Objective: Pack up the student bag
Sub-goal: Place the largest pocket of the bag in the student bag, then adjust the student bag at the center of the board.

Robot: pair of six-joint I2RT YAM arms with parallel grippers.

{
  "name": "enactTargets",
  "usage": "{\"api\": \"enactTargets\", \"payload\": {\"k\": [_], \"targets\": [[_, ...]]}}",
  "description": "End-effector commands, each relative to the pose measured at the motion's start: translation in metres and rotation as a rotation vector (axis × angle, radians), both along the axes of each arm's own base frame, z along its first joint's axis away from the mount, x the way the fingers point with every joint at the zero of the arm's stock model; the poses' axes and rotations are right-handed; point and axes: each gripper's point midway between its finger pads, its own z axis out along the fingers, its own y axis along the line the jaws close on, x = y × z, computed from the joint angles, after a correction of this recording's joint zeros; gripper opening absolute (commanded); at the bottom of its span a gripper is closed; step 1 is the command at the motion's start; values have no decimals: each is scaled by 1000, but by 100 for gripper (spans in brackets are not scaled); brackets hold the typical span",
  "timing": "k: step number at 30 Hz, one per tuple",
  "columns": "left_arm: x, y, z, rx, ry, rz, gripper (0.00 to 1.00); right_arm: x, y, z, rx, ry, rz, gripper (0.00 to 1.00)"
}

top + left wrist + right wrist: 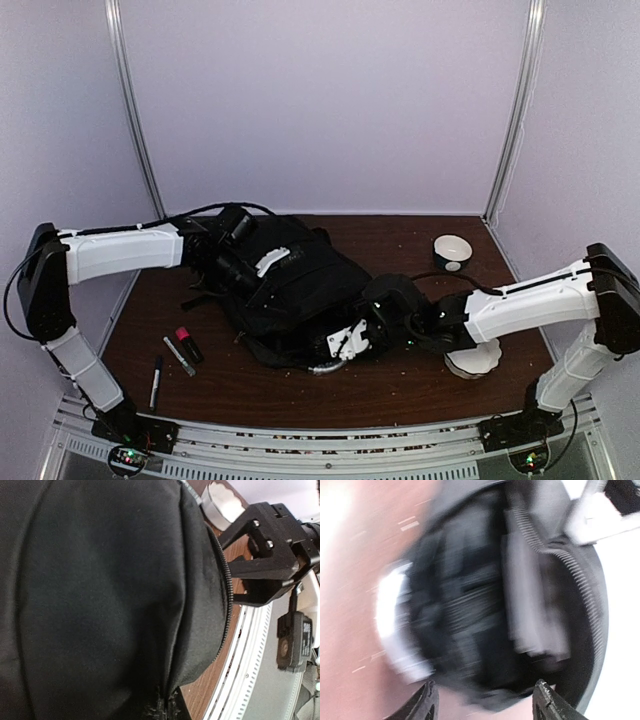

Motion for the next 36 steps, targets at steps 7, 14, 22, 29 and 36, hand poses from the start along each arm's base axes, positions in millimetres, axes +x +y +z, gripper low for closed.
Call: {"api": "enactTargets", "payload": {"k": [7,14,22,29,36], "targets": [[45,-44,-40,-22,-40,28,0,-42,-54,-36,-79,432,-126,60],[73,-60,-31,-43,-97,71,3,-29,-49,-14,71,672,-226,58],[71,-7,6,40,-232,280,42,-32,-36,10,142,753,-233,56],[32,64,8,120,-209,515,46,-19,-21,30,202,778,-261,55],[-7,92,-36,122,-115,595,48,-4,-3,39,263,794,-287,54]]}}
